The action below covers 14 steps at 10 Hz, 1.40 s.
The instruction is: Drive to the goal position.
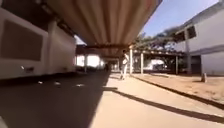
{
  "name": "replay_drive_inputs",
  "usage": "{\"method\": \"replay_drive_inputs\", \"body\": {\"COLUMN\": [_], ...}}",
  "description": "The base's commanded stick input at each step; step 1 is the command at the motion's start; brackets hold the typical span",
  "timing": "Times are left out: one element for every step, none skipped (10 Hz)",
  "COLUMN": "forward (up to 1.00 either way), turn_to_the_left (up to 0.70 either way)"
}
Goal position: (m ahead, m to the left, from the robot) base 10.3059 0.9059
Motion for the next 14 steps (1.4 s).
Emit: {"method": "replay_drive_inputs", "body": {"forward": [0.85, 0.85, 0.85, 0.85, 0.85, 0.85, 0.85, 0.85, 0.85, 0.85, 0.85, 0.85, 0.85, 0.85], "turn_to_the_left": [0.00, 0.00, 0.00, 0.00, 0.00, 0.00, 0.00, 0.00, 0.00, 0.00, 0.00, 0.00, 0.00, 0.00]}}
